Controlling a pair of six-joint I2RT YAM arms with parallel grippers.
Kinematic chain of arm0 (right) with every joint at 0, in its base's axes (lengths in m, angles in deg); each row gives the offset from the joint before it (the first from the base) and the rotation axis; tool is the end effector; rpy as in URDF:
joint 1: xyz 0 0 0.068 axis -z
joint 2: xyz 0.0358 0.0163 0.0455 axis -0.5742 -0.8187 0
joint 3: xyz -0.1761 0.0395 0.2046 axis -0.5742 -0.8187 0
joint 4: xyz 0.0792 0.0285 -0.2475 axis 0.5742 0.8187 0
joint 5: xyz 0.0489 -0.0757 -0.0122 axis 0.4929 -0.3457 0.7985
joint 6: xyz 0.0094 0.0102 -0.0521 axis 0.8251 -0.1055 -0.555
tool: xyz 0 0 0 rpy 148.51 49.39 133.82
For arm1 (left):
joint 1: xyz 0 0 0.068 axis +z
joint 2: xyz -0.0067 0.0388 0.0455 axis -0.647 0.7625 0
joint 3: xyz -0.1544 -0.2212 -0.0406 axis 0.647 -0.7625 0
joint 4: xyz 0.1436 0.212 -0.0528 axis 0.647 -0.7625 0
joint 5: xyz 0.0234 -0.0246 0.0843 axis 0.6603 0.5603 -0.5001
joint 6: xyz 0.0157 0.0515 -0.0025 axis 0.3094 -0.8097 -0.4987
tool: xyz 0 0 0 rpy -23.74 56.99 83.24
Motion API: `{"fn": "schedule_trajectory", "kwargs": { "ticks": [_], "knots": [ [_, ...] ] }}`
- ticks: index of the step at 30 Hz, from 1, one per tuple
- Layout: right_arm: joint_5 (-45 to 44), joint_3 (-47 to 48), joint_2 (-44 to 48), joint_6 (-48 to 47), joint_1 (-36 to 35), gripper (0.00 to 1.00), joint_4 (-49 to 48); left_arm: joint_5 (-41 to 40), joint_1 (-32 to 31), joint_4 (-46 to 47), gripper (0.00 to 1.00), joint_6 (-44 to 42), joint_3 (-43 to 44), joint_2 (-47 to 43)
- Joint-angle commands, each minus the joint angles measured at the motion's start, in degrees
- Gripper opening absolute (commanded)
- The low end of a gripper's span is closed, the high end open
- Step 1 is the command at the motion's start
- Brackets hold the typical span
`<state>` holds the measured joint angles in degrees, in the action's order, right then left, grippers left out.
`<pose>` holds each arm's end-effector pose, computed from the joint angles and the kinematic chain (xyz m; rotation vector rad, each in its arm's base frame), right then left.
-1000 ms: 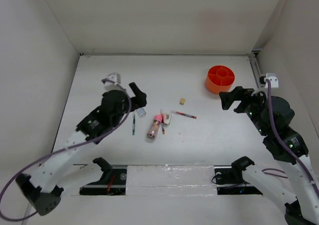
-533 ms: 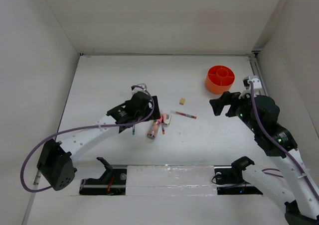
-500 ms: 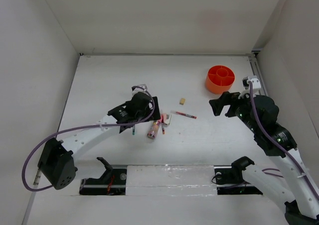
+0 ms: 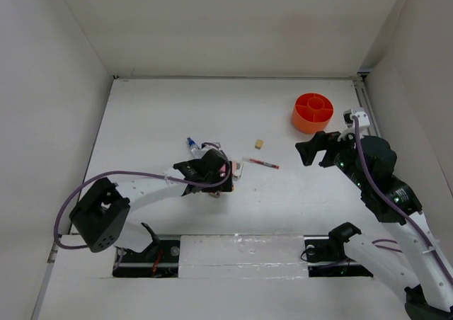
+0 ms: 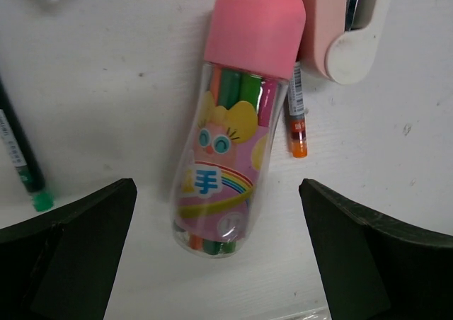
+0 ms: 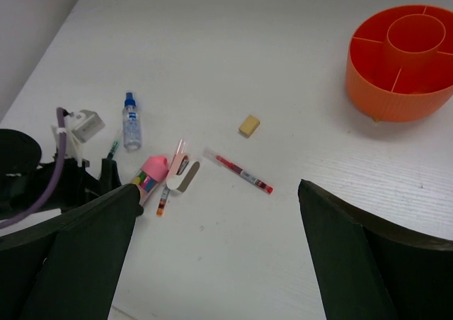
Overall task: Sort the stationery into containers
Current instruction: Pick up the stationery from the center of the board.
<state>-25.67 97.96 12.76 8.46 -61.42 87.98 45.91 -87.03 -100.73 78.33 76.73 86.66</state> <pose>0.1196 0.0573 0.3821 -0.1263 1.8419 0.4790 0.1873 -0.1908 0.1926 0.1153 2.4940 -0.4584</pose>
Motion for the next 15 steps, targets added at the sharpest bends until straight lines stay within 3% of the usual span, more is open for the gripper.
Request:
{"fn": "schedule_trajectory", "kwargs": {
  "ticks": [1,15],
  "knots": [
    [1.4,-0.2,0.0,-0.3,-0.6,1.00,-4.4,-1.9,-2.1,0.8,1.00,0.5,2.2,3.4],
    [1.9,-0.2,-1.1,-0.3,-0.6,1.00,-5.4,-6.3,-2.7,-0.3,0.99,2.5,1.0,4.9]
  ]
}}
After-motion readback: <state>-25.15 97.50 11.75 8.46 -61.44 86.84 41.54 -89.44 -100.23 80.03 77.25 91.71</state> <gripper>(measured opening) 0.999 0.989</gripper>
